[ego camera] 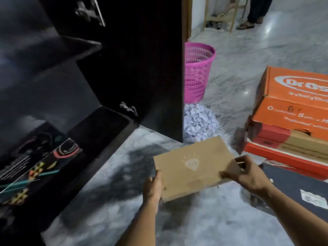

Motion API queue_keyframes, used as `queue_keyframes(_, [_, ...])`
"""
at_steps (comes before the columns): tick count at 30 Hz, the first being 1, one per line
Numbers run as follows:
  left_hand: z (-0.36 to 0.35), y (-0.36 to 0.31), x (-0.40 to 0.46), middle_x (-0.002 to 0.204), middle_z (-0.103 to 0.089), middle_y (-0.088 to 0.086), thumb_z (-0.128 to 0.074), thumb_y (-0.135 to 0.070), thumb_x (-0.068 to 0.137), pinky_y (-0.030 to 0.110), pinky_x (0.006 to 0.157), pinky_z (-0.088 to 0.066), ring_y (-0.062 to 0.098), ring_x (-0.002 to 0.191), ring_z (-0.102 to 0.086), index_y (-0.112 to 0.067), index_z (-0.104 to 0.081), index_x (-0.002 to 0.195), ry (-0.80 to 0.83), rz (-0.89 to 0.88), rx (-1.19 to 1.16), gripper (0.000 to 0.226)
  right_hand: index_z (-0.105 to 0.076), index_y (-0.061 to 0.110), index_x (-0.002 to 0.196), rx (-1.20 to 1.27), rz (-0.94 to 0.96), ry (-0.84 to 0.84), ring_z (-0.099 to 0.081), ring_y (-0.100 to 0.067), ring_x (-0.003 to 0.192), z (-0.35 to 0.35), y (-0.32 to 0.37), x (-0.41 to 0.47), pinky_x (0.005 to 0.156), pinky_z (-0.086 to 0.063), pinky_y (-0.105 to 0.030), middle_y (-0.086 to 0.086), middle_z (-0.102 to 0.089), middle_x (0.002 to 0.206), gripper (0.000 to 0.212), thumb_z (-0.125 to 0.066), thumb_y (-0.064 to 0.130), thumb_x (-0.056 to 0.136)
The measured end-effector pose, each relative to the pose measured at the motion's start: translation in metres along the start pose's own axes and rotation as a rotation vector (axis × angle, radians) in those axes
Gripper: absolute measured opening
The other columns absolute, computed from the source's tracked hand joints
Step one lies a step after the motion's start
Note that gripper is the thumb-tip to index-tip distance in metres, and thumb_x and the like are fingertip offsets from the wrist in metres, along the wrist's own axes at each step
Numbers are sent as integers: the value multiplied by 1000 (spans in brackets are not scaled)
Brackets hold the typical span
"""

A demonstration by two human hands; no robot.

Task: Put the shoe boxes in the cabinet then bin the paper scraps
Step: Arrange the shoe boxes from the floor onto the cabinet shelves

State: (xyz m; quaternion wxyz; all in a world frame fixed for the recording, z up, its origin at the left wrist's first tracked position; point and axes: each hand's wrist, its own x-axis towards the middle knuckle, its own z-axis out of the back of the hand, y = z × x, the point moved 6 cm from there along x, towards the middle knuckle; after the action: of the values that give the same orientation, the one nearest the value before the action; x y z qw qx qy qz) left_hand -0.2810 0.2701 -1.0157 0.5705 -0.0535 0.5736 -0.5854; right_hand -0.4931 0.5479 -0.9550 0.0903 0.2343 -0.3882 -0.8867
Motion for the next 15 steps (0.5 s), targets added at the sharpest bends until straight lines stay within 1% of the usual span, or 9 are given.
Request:
queue_keyframes(3, [74, 4, 20, 95, -67, 3, -61, -53, 90, 42, 85, -56, 27, 92, -65, -15, -64, 95, -168, -16, -141, 39, -55, 30, 103, 22, 99, 85, -72, -12, 84, -68, 58, 11, 73, -57, -39, 12, -72, 98, 62, -94, 54, 61])
queue_keyframes(5, [125, 6, 36, 87, -63, 0, -60, -41, 96, 40, 87, -51, 26, 90, -59, -19, -61, 85, -266, -46, -177, 24, -57, 32, 101, 130, 153, 152, -75, -16, 82, -116, 92, 15, 75, -59, -43, 7, -75, 98, 58, -94, 52, 61])
queue_keyframes(7, [176, 6, 47, 91, -68, 7, -61, -30, 97, 39, 82, -49, 27, 87, -61, -15, -64, 90, -389, -101, -247, 17, -59, 35, 97, 257, 206, 196, -77, -24, 86, -162, 126, 19, 77, -61, -46, 0, -77, 99, 57, -96, 51, 56])
queue_keyframes(9, [227, 4, 52, 102, -68, 15, -64, -16, 96, 41, 84, -49, 34, 95, -63, -8, -61, 100, -551, -172, -327, 9, -60, 35, 98, 337, 272, 233, -75, -27, 94, -206, 164, 22, 77, -59, -41, -1, -75, 102, 48, -96, 33, 66])
queue_keyframes(10, [253, 2, 54, 102, -66, 19, -66, -12, 94, 42, 82, -50, 39, 97, -64, -5, -59, 99, -637, -199, -363, 11, -59, 33, 100, 367, 304, 243, -74, -26, 94, -226, 186, 22, 77, -59, -40, 1, -74, 102, 45, -94, 25, 72])
queue_keyframes(11, [278, -1, 57, 98, -67, 23, -67, -12, 92, 40, 77, -50, 41, 94, -65, 0, -60, 96, -703, -230, -370, 15, -57, 31, 101, 415, 332, 253, -73, -24, 91, -247, 210, 20, 80, -59, -41, 3, -72, 100, 45, -93, 23, 73])
queue_keyframes(13, [322, -15, 57, 81, -69, 21, -65, -21, 89, 33, 66, -46, 36, 77, -66, 4, -66, 84, -801, -300, -306, 25, -53, 36, 97, 517, 374, 267, -70, -24, 87, -284, 254, 19, 85, -57, -44, 3, -69, 94, 50, -93, 37, 68])
queue_keyframes(14, [344, -18, 59, 73, -67, 16, -63, -25, 88, 33, 64, -44, 32, 69, -63, 1, -65, 78, -854, -330, -277, 28, -51, 37, 96, 538, 402, 266, -69, -22, 87, -301, 275, 17, 87, -56, -42, 3, -68, 92, 51, -92, 43, 67])
queue_keyframes(15, [363, -23, 57, 71, -64, 14, -63, -27, 88, 34, 64, -44, 29, 67, -60, -1, -62, 75, -908, -351, -284, 29, -50, 35, 96, 550, 435, 277, -69, -17, 86, -318, 296, 17, 86, -54, -37, 5, -68, 90, 50, -92, 41, 69])
